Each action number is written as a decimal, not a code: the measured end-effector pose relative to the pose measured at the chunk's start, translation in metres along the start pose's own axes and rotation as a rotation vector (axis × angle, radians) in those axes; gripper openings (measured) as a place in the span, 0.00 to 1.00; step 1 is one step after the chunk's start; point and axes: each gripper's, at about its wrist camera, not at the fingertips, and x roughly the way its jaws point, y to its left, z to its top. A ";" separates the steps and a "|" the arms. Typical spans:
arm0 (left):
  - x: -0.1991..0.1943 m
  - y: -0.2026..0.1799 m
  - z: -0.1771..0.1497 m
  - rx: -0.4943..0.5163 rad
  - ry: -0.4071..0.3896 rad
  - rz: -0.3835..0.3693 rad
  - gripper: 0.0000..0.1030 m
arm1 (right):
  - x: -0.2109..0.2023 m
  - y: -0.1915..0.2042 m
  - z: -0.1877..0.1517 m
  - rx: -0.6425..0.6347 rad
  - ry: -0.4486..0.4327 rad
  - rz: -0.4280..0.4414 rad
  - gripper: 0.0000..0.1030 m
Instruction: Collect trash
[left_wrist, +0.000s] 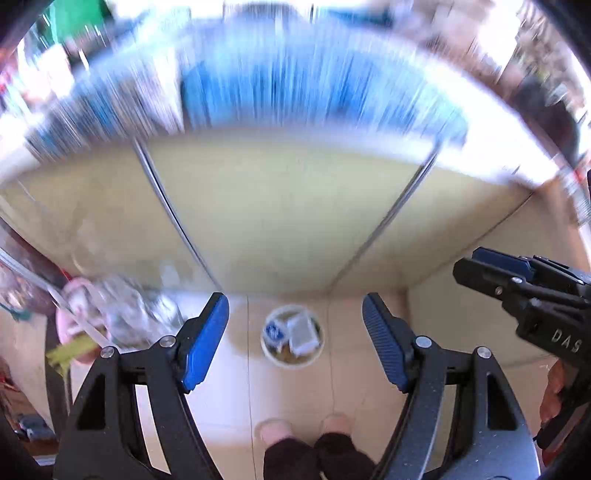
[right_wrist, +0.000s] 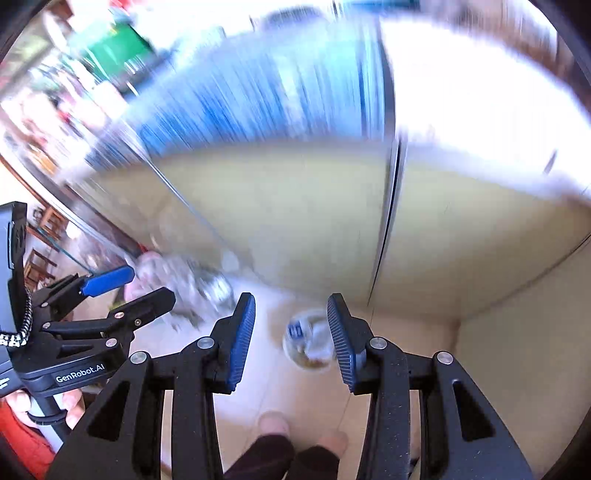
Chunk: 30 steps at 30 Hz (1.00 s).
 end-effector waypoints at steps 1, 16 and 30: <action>-0.028 -0.003 0.007 -0.001 -0.043 -0.001 0.72 | -0.028 0.008 0.008 -0.010 -0.041 0.000 0.36; -0.356 0.003 0.002 0.065 -0.548 -0.026 0.72 | -0.314 0.157 -0.009 -0.050 -0.604 -0.071 0.37; -0.441 0.019 -0.078 0.115 -0.585 -0.038 0.99 | -0.355 0.215 -0.081 0.015 -0.637 -0.258 0.93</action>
